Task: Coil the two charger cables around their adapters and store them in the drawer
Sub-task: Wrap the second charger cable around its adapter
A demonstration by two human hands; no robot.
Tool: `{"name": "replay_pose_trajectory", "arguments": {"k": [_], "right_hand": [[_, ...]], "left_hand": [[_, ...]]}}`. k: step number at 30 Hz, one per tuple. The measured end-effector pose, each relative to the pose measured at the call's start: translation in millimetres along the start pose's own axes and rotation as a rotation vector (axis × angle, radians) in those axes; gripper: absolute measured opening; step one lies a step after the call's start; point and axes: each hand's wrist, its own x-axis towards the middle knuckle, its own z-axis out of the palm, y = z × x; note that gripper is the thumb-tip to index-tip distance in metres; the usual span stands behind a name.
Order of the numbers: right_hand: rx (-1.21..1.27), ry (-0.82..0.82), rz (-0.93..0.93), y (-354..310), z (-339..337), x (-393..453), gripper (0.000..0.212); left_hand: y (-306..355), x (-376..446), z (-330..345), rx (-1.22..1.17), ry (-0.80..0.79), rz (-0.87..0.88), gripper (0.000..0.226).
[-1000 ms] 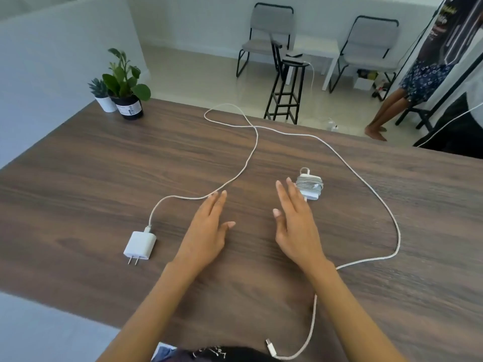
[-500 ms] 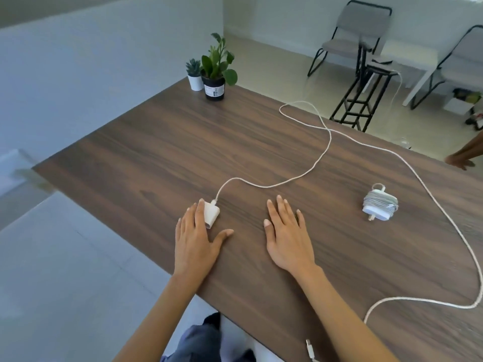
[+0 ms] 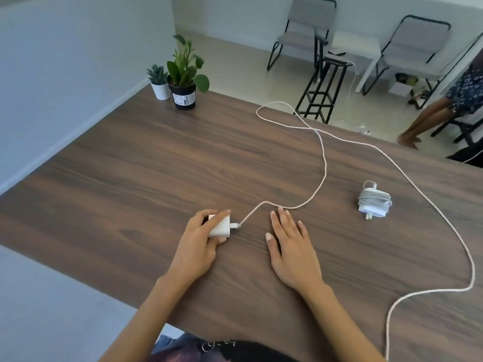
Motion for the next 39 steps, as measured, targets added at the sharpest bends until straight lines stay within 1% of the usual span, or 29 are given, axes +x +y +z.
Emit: {"name": "replay_pose_trajectory", "arguments": {"k": [3,6,9,12,16,20,24,26,28,30,32,36,37,39], "right_hand": [[0.075,0.055,0.073,-3,0,-3,0.064],[0.199,0.159,0.151,-9,-2,-8,0.057],[0.218,0.226,0.098,-13,-5,-10,0.055],[0.224,0.228,0.039,-10,-3,-9,0.051],[0.221,0.272,0.038,-6,1,-9,0.043],[0.228,0.342,0.018,-5,3,-8,0.034],[0.238,0.449,-0.039,2,-2,-7,0.017],[0.285,0.504,-0.029,5,-14,-4,0.016],[0.373,0.516,0.020,3,-34,-1,0.018],[0.481,0.483,0.104,-3,-56,2,0.012],[0.591,0.484,0.191,-3,-69,2,0.007],[0.802,0.557,0.332,12,-81,-5,0.014],[0.823,0.573,0.353,14,-82,-9,0.015],[0.823,0.585,0.376,14,-80,-14,0.019]], "left_hand": [[-2,17,-3,-0.012,-0.078,0.051,0.057],[2,28,-4,-0.032,-0.146,0.052,0.060],[9,28,1,-0.065,-0.237,0.093,0.057],[14,26,7,-0.088,-0.283,0.138,0.056],[12,25,0,-0.153,-0.262,0.105,0.060],[10,27,-5,-0.191,-0.214,0.102,0.049],[10,30,-23,-0.333,-0.124,-0.027,0.052],[6,33,-35,-0.431,-0.098,-0.094,0.055],[5,35,-44,-0.506,-0.099,-0.140,0.052],[11,35,-49,-0.542,-0.099,-0.157,0.049],[24,33,-49,-0.595,-0.059,-0.163,0.046],[52,29,-46,-0.695,0.078,-0.150,0.040],[58,29,-44,-0.711,0.088,-0.145,0.040],[71,28,-40,-0.736,0.052,-0.129,0.041]]}}
